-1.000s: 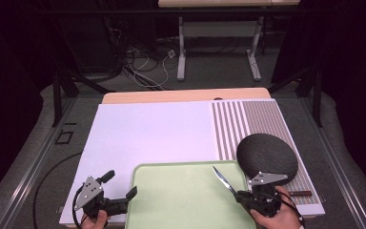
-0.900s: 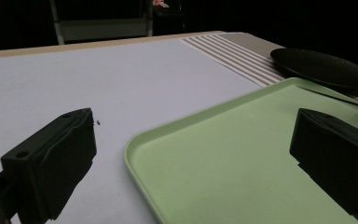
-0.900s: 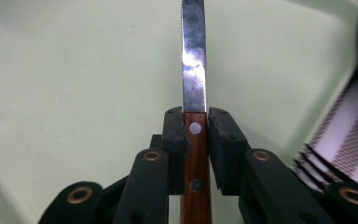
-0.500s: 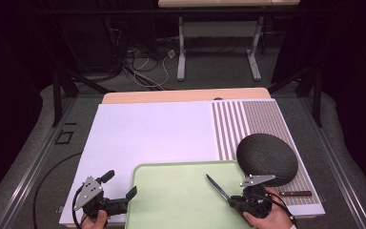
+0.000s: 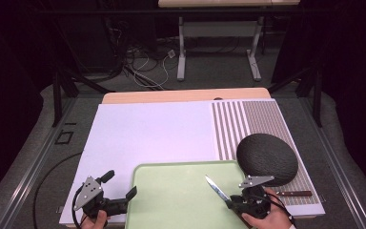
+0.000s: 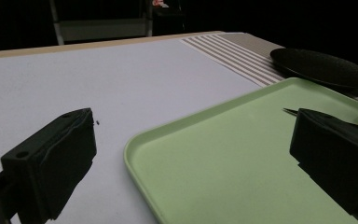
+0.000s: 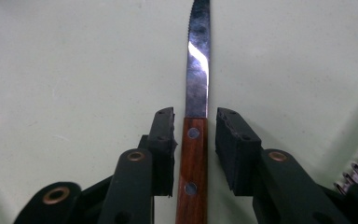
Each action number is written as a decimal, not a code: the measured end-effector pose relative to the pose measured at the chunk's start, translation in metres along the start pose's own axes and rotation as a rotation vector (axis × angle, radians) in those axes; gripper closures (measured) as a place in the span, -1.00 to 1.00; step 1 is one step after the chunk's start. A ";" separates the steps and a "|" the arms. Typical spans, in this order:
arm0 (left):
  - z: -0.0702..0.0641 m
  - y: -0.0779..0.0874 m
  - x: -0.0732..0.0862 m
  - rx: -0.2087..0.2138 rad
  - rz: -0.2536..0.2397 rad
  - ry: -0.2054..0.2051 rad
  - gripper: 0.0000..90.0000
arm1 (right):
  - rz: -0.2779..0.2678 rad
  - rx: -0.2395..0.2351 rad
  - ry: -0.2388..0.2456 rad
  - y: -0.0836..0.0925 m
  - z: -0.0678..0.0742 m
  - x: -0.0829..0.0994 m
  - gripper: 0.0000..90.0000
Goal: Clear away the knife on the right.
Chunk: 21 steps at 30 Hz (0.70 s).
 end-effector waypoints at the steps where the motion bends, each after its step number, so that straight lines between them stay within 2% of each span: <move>1: 0.000 0.000 0.000 0.000 0.000 0.000 -0.99 | 0.002 0.003 0.004 0.000 0.001 0.000 0.47; 3: 0.000 0.000 0.000 0.000 0.000 0.000 -0.99 | 0.001 0.014 0.025 0.000 0.000 0.000 0.46; 6: 0.000 0.000 0.000 0.000 0.000 0.002 -0.99 | -0.006 0.010 0.020 -0.001 0.001 -0.001 0.45; 8: 0.000 0.000 0.000 0.000 0.001 0.002 -0.99 | -0.021 0.014 0.037 0.000 0.002 -0.002 0.46; 10: 0.000 0.000 0.000 0.000 0.001 0.001 -0.99 | -0.053 0.042 0.073 0.002 0.004 -0.002 0.48; 14: 0.000 0.000 0.000 -0.001 0.000 -0.001 -0.99 | -0.090 0.060 0.121 0.003 0.007 -0.004 0.66; 20: 0.000 0.000 0.000 -0.001 0.003 0.005 -0.99 | -0.076 0.042 0.138 0.001 0.011 -0.005 0.94; 21: 0.000 0.000 0.000 -0.001 0.003 0.004 -0.99 | -0.077 0.046 0.159 0.001 0.010 -0.005 0.98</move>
Point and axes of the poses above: each handheld gripper's, and its own axes: y roughly backward along the jaws, x roughly out of its underside, z roughly to its left, the point moved 3 cm from there along -y, roughly forward along the jaws, and after that the axes turned 15 degrees about z, right-handed, at the moved point
